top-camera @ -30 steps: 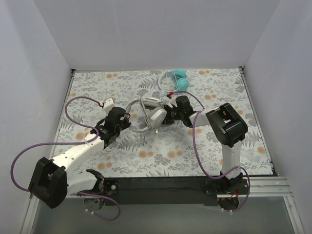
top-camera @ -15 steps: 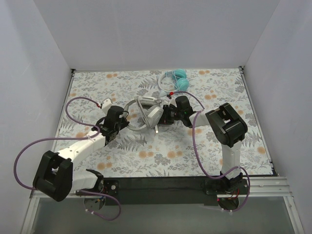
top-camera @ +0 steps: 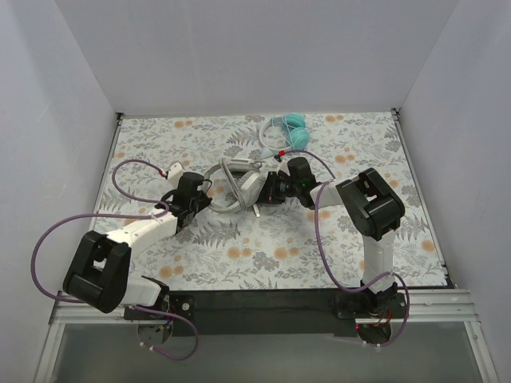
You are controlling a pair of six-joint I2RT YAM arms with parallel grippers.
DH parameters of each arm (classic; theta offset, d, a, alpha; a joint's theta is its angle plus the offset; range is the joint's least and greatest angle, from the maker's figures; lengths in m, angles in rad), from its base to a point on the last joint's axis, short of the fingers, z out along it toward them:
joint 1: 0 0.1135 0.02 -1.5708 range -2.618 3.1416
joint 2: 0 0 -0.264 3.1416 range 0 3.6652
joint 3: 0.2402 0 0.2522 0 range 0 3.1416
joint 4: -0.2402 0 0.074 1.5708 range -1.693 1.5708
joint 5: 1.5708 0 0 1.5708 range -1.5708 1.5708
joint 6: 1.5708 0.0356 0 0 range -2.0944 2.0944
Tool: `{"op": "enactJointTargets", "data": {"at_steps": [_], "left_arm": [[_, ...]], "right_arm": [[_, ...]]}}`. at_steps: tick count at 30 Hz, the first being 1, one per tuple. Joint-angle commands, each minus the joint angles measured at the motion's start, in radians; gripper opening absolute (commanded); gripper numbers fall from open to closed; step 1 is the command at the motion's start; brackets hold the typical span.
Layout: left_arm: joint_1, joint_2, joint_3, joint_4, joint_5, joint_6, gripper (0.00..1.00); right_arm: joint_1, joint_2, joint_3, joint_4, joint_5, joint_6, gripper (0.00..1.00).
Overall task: Wrap the headphones
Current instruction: Place the headphones on the table
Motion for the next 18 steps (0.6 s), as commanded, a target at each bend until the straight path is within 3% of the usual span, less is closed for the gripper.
{"op": "enactJointTargets", "data": {"at_steps": [1, 18], "left_arm": [[0.031, -0.009, 0.018, 0.137, -0.016, -0.06, 0.0], [0.088, 0.139, 0.064, 0.183, 0.019, -0.049, 0.0]], "right_arm": [[0.005, 0.019, 0.007, -0.009, 0.007, 0.004, 0.2], [0.005, 0.025, 0.007, -0.014, 0.012, 0.005, 0.2]]}}
